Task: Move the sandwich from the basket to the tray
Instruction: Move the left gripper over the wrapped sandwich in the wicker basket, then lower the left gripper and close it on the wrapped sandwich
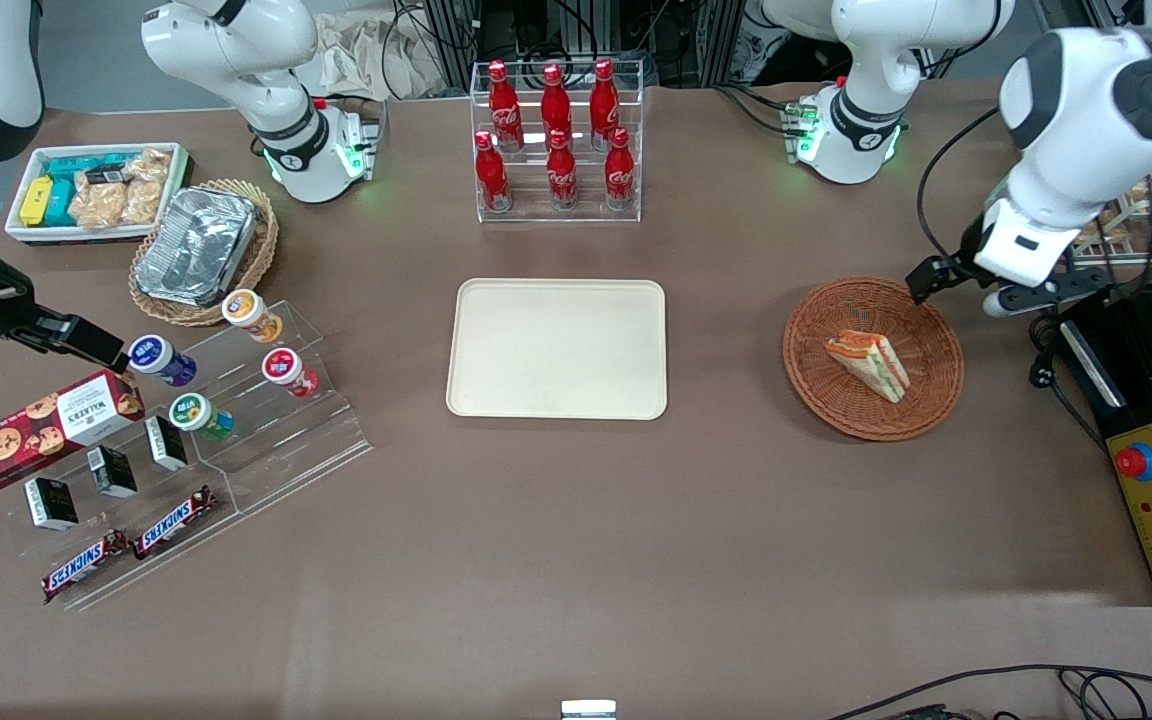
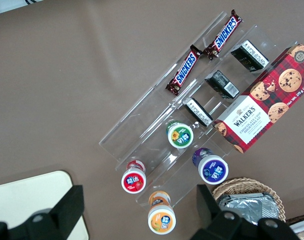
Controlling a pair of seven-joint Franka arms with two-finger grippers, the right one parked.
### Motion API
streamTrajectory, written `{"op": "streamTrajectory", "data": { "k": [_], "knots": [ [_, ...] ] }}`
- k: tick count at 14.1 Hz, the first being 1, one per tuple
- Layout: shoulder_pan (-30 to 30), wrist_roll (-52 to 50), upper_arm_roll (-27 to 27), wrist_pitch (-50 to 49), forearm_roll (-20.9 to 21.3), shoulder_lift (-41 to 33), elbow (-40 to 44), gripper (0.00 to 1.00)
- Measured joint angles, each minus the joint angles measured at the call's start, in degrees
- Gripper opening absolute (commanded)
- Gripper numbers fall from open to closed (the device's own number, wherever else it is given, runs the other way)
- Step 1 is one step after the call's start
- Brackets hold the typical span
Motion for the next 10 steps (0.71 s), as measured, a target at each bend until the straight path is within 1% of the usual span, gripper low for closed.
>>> {"op": "streamTrajectory", "data": {
  "k": [4, 8, 10],
  "knots": [
    [-0.11, -9.44, -0.08, 12.16, 0.00, 1.63, -8.54, 1.00],
    [-1.16, -19.32, -0.57, 21.16, 0.00, 7.59, -9.24, 1.00],
    [-2.22, -23.35, -0.66, 23.45, 0.01, 10.09, -8.95, 1.00]
  ]
}}
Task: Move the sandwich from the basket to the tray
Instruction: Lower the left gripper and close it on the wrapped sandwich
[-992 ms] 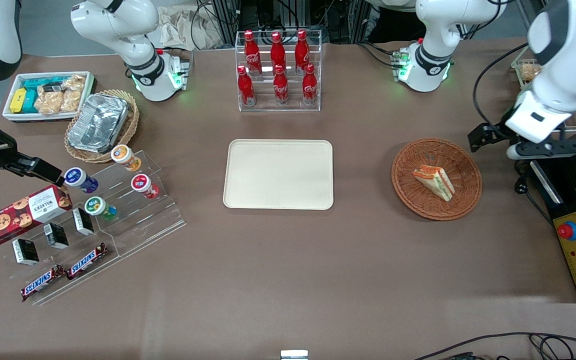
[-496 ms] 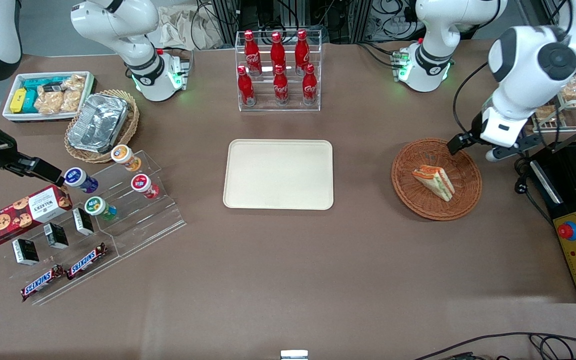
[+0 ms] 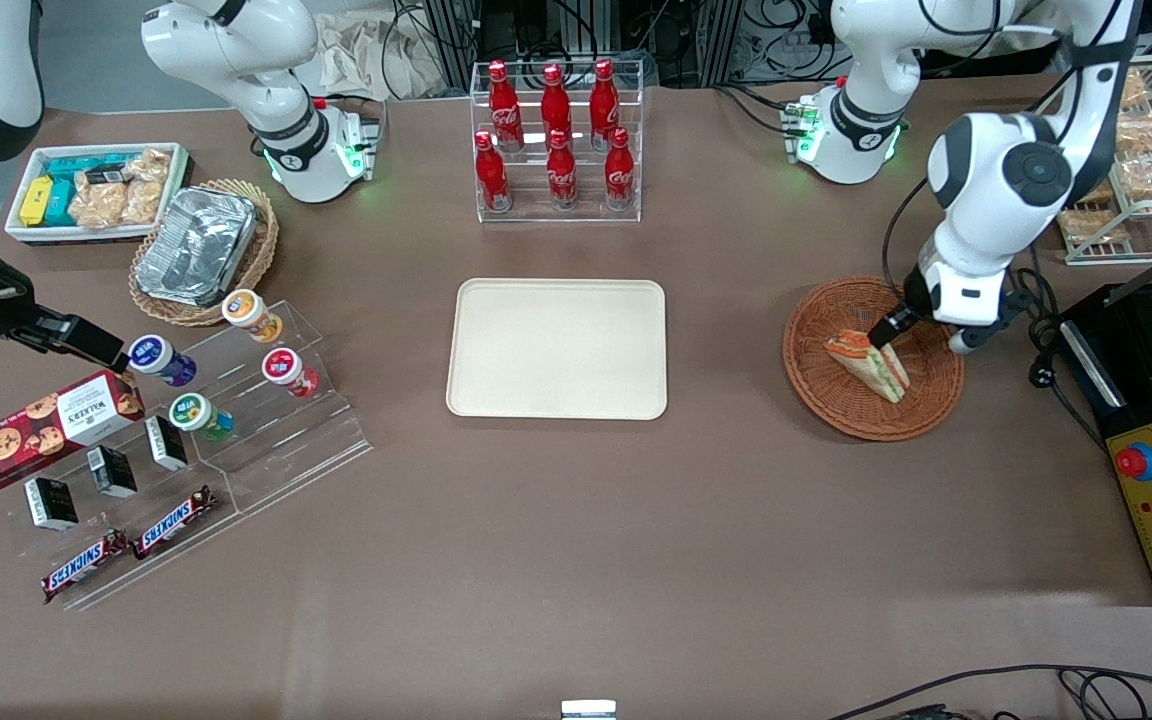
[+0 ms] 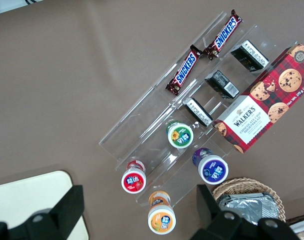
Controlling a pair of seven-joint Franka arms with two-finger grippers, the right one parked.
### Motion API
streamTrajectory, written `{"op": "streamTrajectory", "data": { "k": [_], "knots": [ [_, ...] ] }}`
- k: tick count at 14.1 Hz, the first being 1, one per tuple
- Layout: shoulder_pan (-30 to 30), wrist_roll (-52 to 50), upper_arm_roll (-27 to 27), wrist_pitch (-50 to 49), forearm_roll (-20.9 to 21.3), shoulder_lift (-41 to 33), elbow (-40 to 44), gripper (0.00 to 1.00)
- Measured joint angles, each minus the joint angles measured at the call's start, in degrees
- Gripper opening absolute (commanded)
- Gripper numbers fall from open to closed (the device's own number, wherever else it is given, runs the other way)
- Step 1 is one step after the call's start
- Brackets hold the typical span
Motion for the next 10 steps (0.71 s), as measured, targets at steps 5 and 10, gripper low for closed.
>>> {"op": "streamTrajectory", "data": {
  "k": [5, 10],
  "knots": [
    [-1.40, -3.38, -0.15, 4.37, 1.05, 3.38, 0.15, 1.00],
    [-1.65, -6.08, -0.12, 8.41, 4.00, 5.77, -0.06, 0.99]
  ]
}}
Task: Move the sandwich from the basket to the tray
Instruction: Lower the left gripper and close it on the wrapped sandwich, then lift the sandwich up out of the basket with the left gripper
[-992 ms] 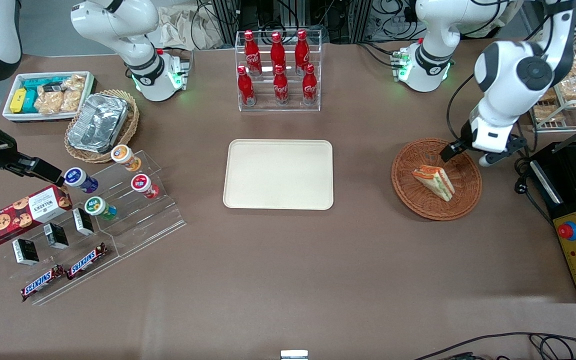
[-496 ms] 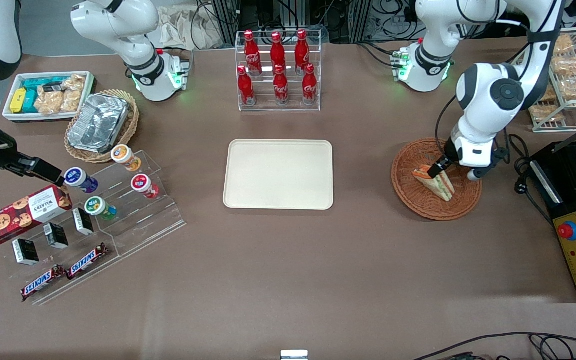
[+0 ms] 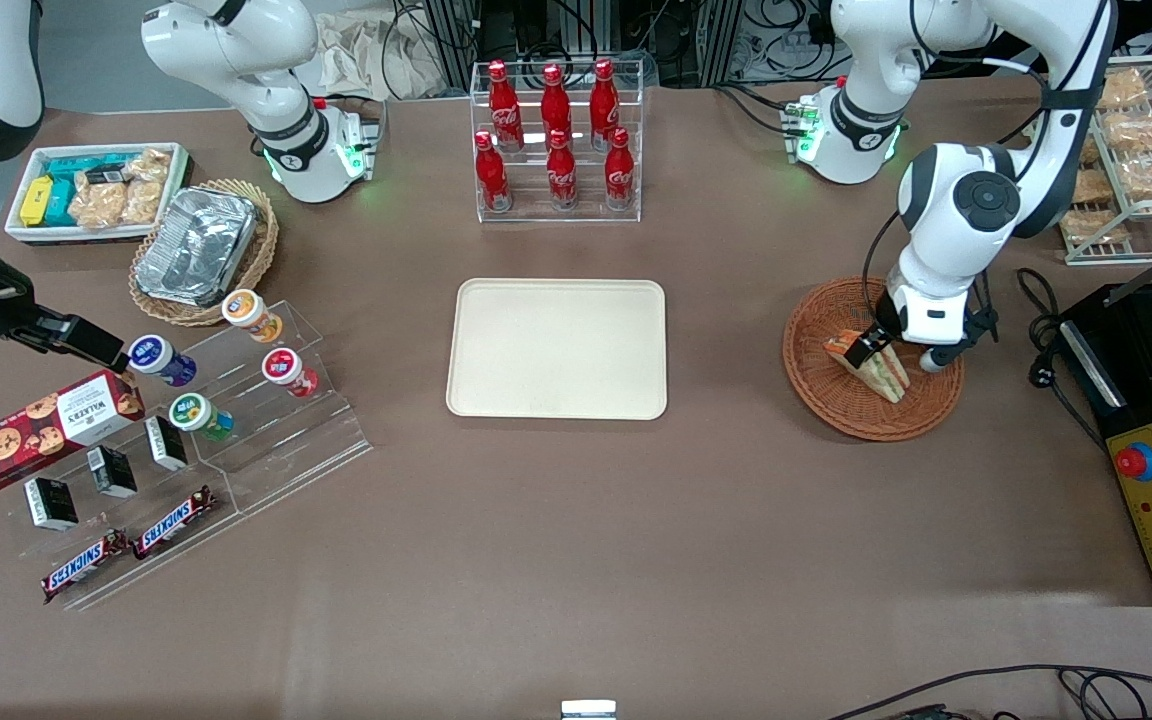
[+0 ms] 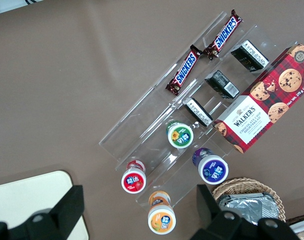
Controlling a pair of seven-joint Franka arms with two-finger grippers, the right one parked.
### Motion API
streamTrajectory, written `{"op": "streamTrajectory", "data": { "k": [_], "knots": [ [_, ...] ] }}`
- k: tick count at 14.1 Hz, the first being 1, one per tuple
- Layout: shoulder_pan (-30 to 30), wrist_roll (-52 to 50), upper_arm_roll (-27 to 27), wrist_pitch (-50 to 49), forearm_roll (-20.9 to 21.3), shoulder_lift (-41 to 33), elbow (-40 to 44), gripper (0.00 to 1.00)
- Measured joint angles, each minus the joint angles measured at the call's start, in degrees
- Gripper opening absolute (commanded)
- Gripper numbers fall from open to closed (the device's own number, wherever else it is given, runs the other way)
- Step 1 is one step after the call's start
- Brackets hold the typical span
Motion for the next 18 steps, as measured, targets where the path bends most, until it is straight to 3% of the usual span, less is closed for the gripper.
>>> {"op": "streamTrajectory", "data": {
  "k": [2, 7, 8, 12, 18],
  "knots": [
    [0.00, -1.37, 0.02, 1.22, 0.27, 0.96, -0.01, 0.90],
    [0.00, -3.59, 0.20, 1.95, 0.48, 1.22, 0.11, 0.05],
    [0.00, -3.91, 0.20, 1.99, 0.52, 1.09, 0.22, 0.00],
    [0.00, -4.71, 0.26, -1.17, 0.59, -0.98, 1.88, 0.00],
    [0.01, -0.55, 0.38, -32.24, 0.80, -5.63, 21.61, 0.00]
  ]
}}
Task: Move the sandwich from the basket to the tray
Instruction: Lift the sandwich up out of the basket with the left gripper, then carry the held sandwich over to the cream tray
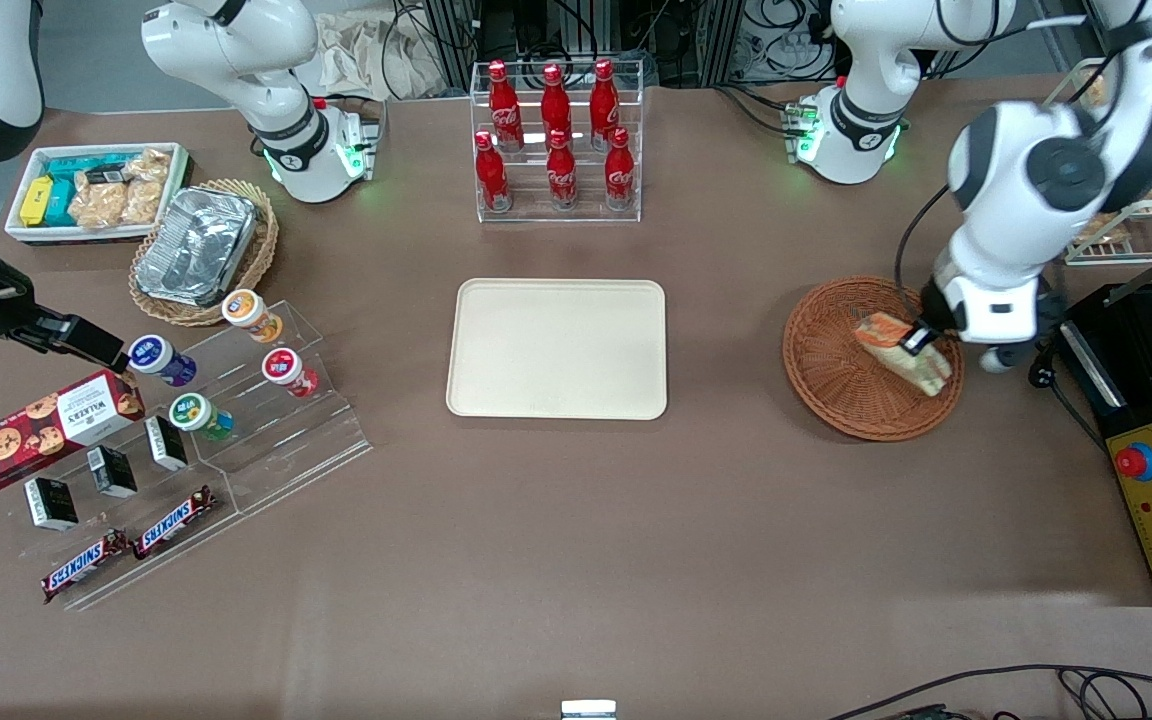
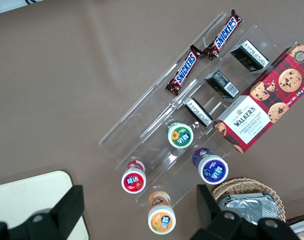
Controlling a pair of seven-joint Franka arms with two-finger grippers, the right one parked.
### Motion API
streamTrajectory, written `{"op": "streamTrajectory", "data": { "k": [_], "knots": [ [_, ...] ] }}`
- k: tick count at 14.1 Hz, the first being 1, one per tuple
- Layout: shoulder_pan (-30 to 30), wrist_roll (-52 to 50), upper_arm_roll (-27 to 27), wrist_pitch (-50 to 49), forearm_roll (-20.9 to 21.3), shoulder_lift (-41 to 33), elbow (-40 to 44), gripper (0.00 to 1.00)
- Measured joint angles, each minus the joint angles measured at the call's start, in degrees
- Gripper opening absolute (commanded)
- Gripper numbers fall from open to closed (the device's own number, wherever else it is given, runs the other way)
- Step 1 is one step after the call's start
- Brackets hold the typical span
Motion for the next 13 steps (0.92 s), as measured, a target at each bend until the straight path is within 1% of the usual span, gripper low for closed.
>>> {"op": "streamTrajectory", "data": {
  "k": [3, 5, 7, 9, 11, 13],
  "knots": [
    [0.00, 6.70, 0.00, -14.36, -0.13, 0.19, 11.68, 0.00],
    [0.01, 11.61, 0.05, -23.74, -1.02, 0.92, 18.80, 0.00],
    [0.30, 15.25, 0.14, -30.42, -1.50, 1.50, 24.48, 0.00],
    [0.53, 17.11, 0.27, -33.29, -1.71, 1.60, 26.94, 0.00],
    [0.43, 18.18, 0.05, -33.43, -2.11, 1.84, 27.20, 0.00],
    [0.10, 19.59, -0.74, -33.44, -3.74, 2.40, 27.20, 0.00]
  ]
}}
